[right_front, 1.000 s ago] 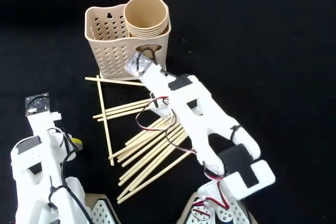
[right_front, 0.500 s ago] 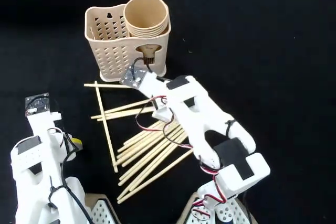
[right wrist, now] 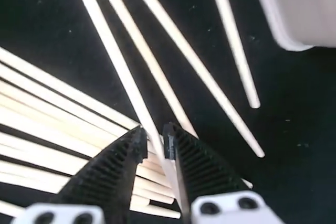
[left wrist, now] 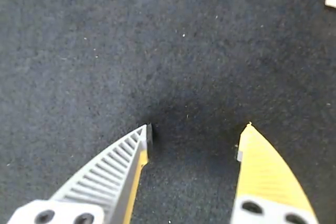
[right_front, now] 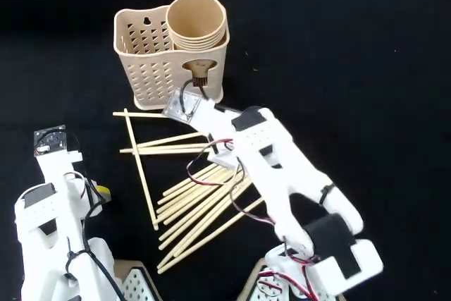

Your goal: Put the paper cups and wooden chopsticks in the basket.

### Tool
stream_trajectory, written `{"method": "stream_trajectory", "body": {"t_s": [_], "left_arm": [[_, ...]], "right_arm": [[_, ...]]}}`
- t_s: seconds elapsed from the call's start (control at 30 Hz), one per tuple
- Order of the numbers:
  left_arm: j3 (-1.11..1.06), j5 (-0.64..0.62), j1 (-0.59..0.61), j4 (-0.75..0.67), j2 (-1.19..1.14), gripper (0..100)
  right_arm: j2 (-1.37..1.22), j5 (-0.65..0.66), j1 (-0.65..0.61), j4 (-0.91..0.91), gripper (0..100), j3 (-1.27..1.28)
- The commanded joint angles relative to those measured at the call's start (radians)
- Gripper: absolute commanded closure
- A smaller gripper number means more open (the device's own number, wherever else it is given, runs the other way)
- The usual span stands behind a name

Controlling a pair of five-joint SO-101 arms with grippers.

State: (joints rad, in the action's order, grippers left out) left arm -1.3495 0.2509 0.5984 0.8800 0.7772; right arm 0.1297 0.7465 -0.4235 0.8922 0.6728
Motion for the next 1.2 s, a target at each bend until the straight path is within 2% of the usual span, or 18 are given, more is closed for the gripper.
{"method": "stream_trajectory", "body": {"t_s": [0.0, 0.13, 0.3, 0.53, 0.7, 0.93, 1.1, 1.17], "left_arm": [[-0.001, -0.006, 0.002, -0.009, 0.012, 72], [-0.001, -0.006, 0.002, -0.009, 0.012, 72], [-0.001, -0.006, 0.002, -0.009, 0.012, 72], [-0.001, -0.006, 0.002, -0.011, 0.012, 72], [-0.001, -0.006, 0.002, -0.011, 0.012, 72], [-0.001, -0.006, 0.002, -0.011, 0.012, 72], [-0.001, -0.006, 0.002, -0.011, 0.012, 72], [-0.001, -0.006, 0.002, -0.011, 0.012, 72]], "right_arm": [[0.054, 0.035, -0.011, 0.005, 93.2, 0.001], [0.018, 0.032, -0.015, 0.008, 90.8, -0.001], [-0.044, 0.037, -0.028, 0.003, 76.8, -0.005], [-0.091, 0.028, -0.055, 0.005, 78.3, -0.142], [-0.186, -0.064, -0.048, 0.0, 78.5, -0.283], [-0.363, -0.138, -0.02, 0.008, 94.4, -0.409], [-0.43, -0.132, -0.015, 0.008, 94.1, -0.438], [-0.44, -0.132, -0.02, 0.008, 90.9, -0.435]]}}
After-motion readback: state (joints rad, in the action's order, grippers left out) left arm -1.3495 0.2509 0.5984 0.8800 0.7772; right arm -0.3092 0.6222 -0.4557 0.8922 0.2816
